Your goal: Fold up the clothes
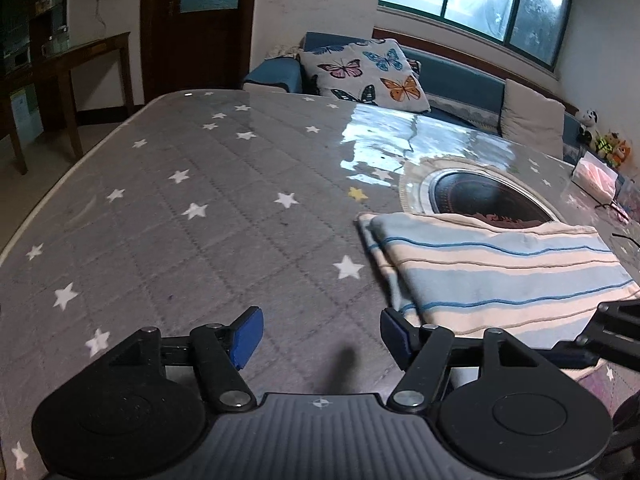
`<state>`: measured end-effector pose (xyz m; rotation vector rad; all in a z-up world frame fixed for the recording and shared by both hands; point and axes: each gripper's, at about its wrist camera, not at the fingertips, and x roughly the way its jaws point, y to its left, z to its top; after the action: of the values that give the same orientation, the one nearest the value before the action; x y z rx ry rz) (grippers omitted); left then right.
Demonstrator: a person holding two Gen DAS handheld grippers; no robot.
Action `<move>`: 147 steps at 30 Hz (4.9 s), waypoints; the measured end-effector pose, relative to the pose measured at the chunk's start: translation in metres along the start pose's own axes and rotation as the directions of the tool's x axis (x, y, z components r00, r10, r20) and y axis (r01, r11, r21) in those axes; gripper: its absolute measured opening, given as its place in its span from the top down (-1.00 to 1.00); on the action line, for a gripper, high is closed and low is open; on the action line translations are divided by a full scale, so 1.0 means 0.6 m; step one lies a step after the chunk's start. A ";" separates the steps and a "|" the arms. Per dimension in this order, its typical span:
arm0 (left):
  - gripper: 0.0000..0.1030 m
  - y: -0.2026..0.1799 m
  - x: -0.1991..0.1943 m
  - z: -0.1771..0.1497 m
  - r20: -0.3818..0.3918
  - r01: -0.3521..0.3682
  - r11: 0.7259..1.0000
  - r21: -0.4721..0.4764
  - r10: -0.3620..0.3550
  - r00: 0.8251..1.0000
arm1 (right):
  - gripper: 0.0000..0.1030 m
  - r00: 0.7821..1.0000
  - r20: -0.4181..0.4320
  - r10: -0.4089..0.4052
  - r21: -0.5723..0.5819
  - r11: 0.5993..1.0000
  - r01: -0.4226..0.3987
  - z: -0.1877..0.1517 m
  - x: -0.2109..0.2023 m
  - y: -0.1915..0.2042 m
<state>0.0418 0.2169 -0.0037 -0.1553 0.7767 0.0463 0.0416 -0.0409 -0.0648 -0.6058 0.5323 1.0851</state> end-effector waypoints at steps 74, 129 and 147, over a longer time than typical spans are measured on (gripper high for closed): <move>0.81 -0.061 0.029 0.037 -0.034 0.297 0.869 -0.395 -0.337 0.941 | 0.71 0.930 -0.119 -0.347 0.490 0.794 0.359 -0.099 0.040 -0.314; 0.50 -0.578 0.124 0.107 -0.260 0.411 0.911 0.032 -0.390 0.884 | 0.31 0.914 -0.099 -0.394 0.710 0.616 0.342 -0.359 -0.327 -0.273; -0.10 -0.436 0.062 0.101 -0.152 0.304 0.951 0.059 -0.292 0.944 | 0.19 0.958 -0.032 -0.285 0.685 0.691 0.228 -0.300 -0.250 -0.370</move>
<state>0.1365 -0.0325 0.0449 -0.1985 0.8886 -0.2869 0.1716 -0.3358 -0.0525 0.0285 0.7069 0.5649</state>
